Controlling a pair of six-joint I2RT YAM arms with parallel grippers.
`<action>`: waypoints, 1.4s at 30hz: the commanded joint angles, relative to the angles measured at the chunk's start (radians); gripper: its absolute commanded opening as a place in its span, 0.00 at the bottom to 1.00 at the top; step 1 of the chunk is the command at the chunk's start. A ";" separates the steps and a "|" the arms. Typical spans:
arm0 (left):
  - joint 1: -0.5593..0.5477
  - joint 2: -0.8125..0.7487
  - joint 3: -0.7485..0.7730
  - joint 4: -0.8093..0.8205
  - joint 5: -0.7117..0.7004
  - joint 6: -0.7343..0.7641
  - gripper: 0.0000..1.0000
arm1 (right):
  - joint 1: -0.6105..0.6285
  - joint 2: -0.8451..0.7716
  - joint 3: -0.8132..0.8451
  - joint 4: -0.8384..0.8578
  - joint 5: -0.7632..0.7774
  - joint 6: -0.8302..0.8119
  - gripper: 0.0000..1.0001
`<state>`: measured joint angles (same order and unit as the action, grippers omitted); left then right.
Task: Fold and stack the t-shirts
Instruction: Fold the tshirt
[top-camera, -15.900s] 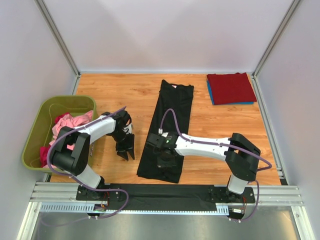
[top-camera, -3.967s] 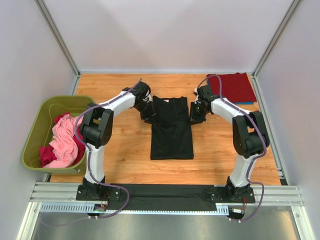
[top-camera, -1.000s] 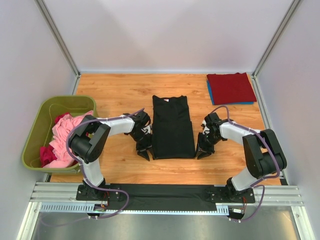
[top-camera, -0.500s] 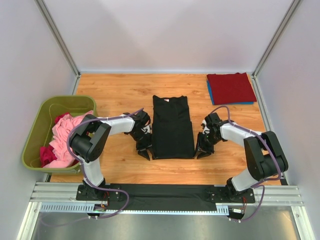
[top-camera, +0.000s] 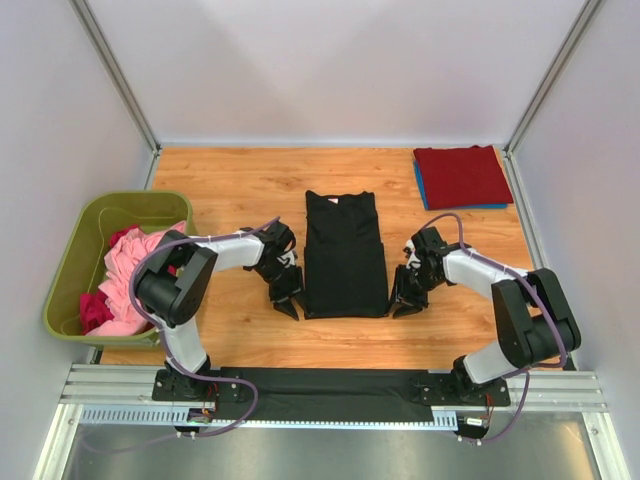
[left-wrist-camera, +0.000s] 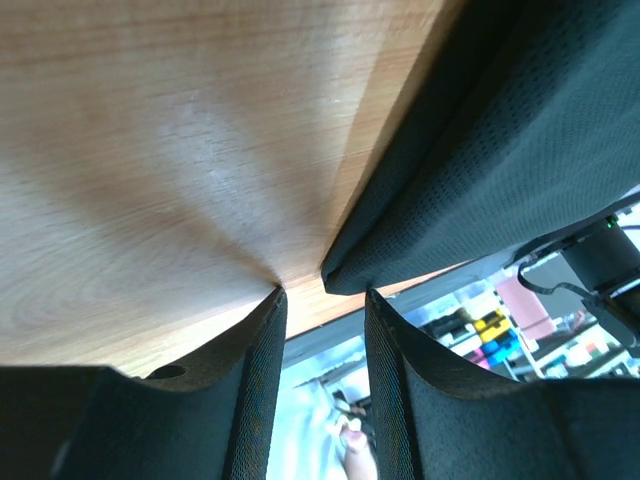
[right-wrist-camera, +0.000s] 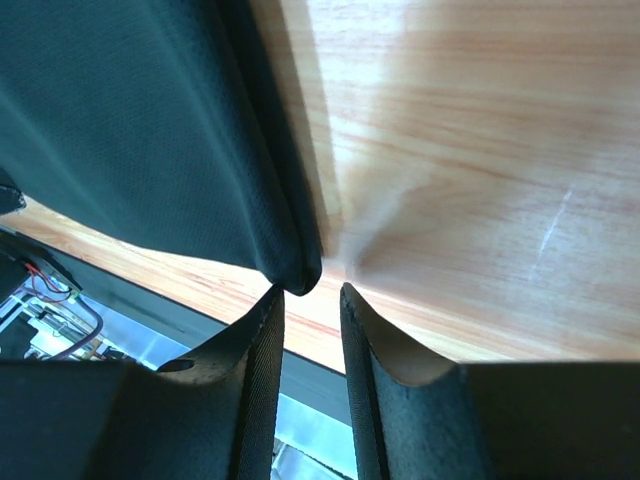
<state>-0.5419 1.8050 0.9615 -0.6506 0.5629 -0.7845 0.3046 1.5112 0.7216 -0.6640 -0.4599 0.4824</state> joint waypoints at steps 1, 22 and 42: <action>0.007 -0.052 0.000 0.022 -0.061 -0.004 0.45 | 0.002 -0.055 0.005 0.008 -0.019 0.019 0.31; 0.005 0.025 -0.015 0.111 -0.014 -0.050 0.44 | 0.002 0.017 -0.051 0.098 0.010 0.044 0.35; 0.005 -0.010 -0.026 0.006 -0.113 -0.047 0.00 | 0.007 -0.094 -0.109 0.084 0.055 0.022 0.00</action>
<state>-0.5388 1.8168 0.9447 -0.5835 0.5579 -0.8501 0.3058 1.4708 0.6365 -0.5781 -0.4622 0.5224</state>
